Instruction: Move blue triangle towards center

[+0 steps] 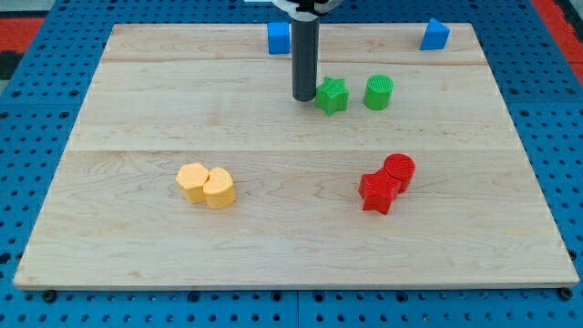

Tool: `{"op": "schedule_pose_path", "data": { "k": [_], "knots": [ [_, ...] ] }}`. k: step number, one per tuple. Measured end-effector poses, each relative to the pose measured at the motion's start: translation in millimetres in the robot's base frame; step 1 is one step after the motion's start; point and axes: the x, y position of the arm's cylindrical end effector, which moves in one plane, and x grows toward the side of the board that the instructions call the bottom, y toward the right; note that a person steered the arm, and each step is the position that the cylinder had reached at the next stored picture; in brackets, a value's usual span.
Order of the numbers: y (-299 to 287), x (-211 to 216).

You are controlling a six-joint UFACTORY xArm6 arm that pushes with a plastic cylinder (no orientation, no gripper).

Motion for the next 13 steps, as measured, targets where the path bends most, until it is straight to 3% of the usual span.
{"op": "schedule_pose_path", "data": {
  "k": [3, 4, 5, 8, 9, 10, 11, 13],
  "knots": [
    [39, 1],
    [18, -13],
    [22, -52],
    [188, -65],
    [246, -80],
    [269, -126],
    [268, -160],
    [217, -149]
  ]
}}
